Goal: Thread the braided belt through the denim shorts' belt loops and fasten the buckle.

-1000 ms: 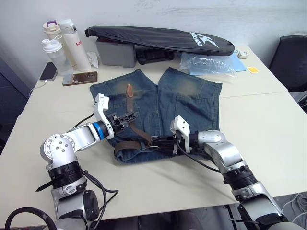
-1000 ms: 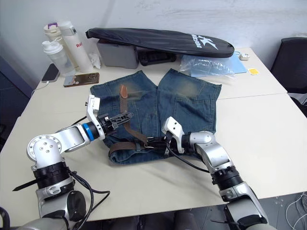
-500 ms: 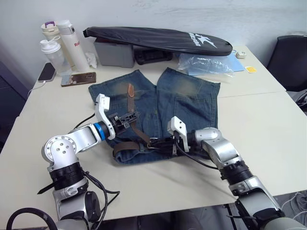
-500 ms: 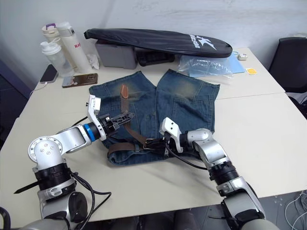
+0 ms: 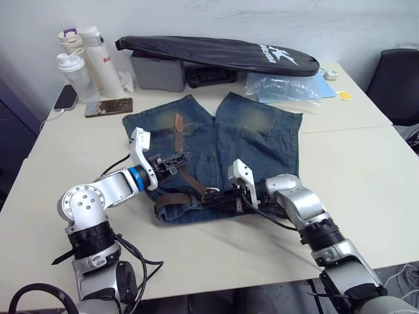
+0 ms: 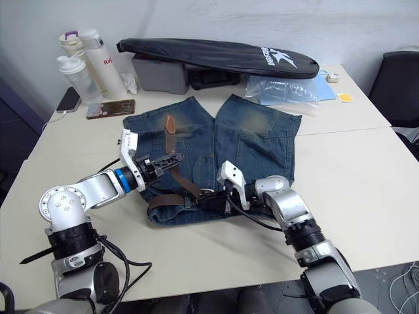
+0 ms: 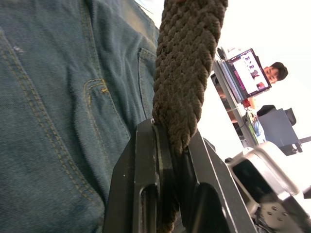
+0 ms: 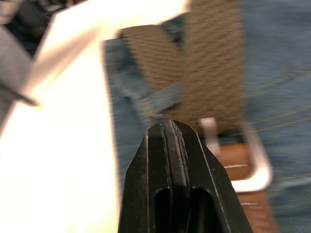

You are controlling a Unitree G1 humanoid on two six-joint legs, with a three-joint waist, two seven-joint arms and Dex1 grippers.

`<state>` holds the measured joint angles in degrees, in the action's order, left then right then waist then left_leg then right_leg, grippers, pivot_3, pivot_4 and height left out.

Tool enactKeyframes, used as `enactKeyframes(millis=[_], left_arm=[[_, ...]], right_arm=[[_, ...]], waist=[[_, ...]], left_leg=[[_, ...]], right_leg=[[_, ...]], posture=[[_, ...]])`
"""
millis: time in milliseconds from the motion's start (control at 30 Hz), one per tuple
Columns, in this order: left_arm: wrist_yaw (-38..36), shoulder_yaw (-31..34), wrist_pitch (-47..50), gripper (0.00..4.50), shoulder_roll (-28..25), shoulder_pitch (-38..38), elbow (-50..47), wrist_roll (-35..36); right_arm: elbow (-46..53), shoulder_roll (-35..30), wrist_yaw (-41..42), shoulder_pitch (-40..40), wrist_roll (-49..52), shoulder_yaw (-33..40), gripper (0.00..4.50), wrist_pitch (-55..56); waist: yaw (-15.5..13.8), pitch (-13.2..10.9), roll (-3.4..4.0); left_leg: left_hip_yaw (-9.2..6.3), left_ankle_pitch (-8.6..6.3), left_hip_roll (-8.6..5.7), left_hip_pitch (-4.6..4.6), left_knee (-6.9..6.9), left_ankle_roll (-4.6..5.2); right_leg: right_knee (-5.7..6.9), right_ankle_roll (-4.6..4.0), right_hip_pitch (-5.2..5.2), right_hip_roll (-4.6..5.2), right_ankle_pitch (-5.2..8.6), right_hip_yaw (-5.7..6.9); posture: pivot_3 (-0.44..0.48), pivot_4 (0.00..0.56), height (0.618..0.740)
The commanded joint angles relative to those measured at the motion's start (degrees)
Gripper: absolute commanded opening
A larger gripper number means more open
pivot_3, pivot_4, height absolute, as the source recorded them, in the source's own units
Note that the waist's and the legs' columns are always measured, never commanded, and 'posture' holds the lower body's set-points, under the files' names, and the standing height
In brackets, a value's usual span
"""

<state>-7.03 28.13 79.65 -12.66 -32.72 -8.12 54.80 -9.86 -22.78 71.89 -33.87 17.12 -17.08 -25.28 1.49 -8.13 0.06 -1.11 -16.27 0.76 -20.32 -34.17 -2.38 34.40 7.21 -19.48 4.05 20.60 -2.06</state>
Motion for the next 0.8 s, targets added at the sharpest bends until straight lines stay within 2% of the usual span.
enactKeyframes(millis=[33, 300, 800], left_arm=[[-0.75, -0.57, -0.86, 0.00, -0.75, -0.95, -0.91, 1.29], [-1.01, -1.57, -1.70, 0.00, -0.81, -1.02, -0.51, 1.24], [-0.39, -0.81, -1.83, 0.00, -1.62, -0.92, -0.67, 1.59]], right_arm=[[3.23, -0.96, 0.34, -2.38, 2.31, 2.76, 0.03, -1.30], [-3.87, 0.75, -3.96, -5.16, -2.13, 2.07, 0.03, 3.16], [-6.18, 2.84, -3.98, -2.60, -4.84, 0.15, 0.03, 4.31]], waist=[[0.02, -0.01, -0.01], [0.07, -0.02, 0.00], [0.08, -0.02, 0.01]], left_leg=[[0.00, 0.00, 0.00, 0.00, 0.00, 0.00], [0.00, 0.00, 0.07, 0.01, 0.11, -0.01], [0.02, 0.00, 0.04, 0.01, 0.06, 0.00]], right_leg=[[-0.01, 0.00, 0.00, 0.03, 0.00, 0.00], [-0.20, -0.01, -0.02, 0.07, 0.00, 0.01], [-0.06, 0.00, -0.02, 0.05, 0.00, 0.00]], posture=[[0.000, 0.150, 0.740], [0.000, 0.150, 0.740], [0.000, 0.150, 0.740]])
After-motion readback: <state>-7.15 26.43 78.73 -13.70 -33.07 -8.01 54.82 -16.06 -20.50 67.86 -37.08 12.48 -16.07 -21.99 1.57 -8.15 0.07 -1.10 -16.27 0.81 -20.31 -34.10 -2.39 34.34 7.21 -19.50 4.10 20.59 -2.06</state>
